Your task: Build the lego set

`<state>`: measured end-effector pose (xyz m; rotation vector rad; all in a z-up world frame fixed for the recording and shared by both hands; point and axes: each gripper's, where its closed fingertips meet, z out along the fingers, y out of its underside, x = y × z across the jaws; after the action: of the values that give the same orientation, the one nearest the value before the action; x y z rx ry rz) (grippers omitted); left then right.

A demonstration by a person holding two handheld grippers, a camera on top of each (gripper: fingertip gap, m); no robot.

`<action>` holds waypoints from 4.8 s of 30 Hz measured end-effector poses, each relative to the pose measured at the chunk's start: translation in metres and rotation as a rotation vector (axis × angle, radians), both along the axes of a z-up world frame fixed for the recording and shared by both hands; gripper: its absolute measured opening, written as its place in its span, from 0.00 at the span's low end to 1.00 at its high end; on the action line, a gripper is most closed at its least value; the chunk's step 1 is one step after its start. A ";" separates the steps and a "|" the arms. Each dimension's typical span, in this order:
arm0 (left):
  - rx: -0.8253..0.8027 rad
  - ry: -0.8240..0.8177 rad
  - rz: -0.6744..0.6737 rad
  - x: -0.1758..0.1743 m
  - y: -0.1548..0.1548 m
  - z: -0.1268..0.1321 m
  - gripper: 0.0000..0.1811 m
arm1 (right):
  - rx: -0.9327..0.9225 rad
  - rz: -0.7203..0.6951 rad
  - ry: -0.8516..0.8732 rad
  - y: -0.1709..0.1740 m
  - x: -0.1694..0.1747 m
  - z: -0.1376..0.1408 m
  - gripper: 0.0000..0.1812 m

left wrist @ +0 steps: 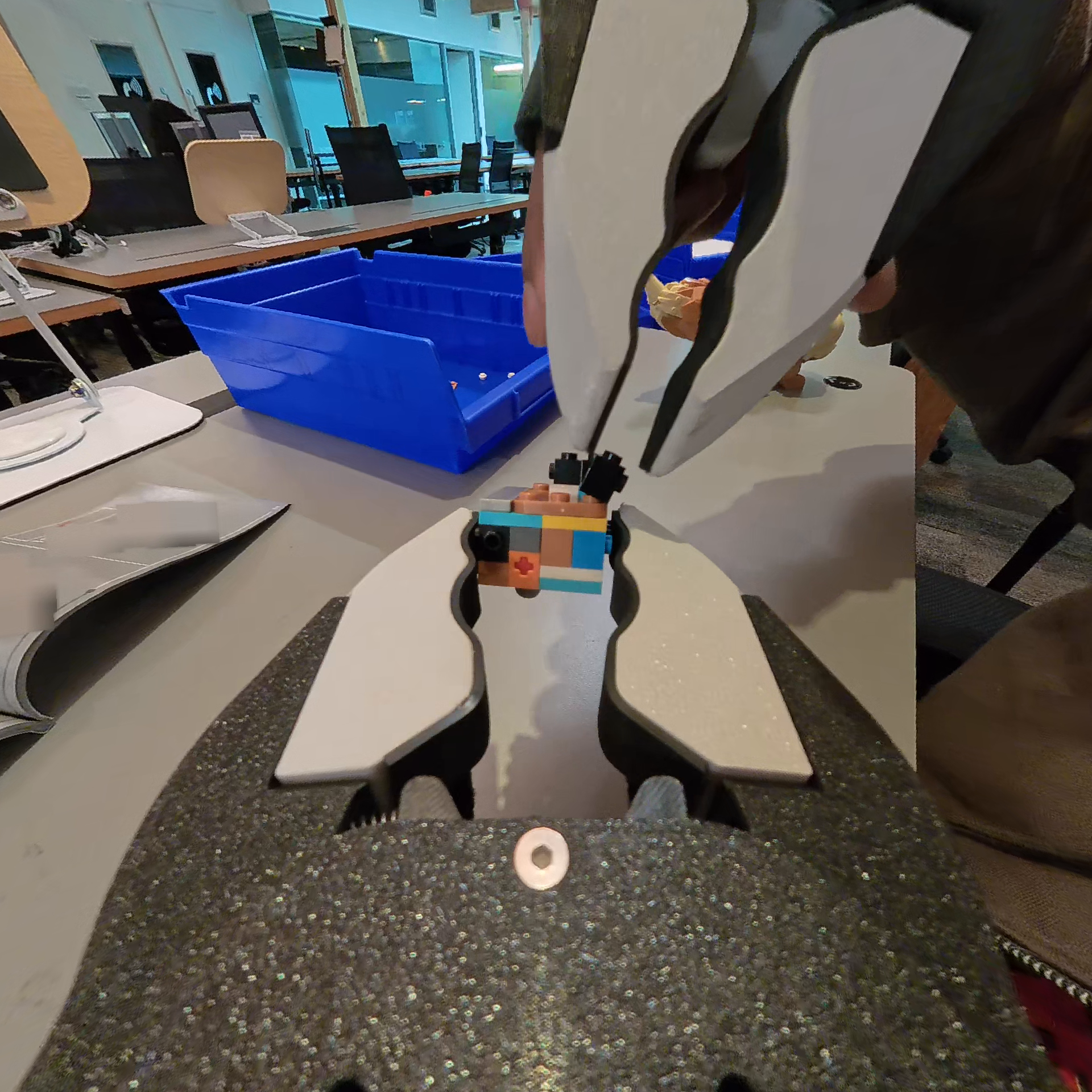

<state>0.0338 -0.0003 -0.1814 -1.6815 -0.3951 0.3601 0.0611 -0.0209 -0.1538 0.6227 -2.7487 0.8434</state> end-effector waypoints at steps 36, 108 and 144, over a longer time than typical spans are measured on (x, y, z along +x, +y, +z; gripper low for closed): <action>-0.133 0.043 0.015 0.001 0.002 -0.014 0.22 | 0.151 0.061 -0.167 0.001 0.003 -0.017 0.04; -0.058 0.014 -0.029 0.006 0.002 -0.006 0.22 | 0.036 0.068 -0.150 0.004 0.002 -0.019 0.09; -0.055 0.022 -0.012 0.004 0.001 -0.004 0.22 | -0.087 0.025 -0.218 0.000 0.006 -0.006 0.04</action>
<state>0.0373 0.0003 -0.1852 -1.7317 -0.3615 0.3832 0.0674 -0.0210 -0.1603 0.5807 -2.8807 1.0897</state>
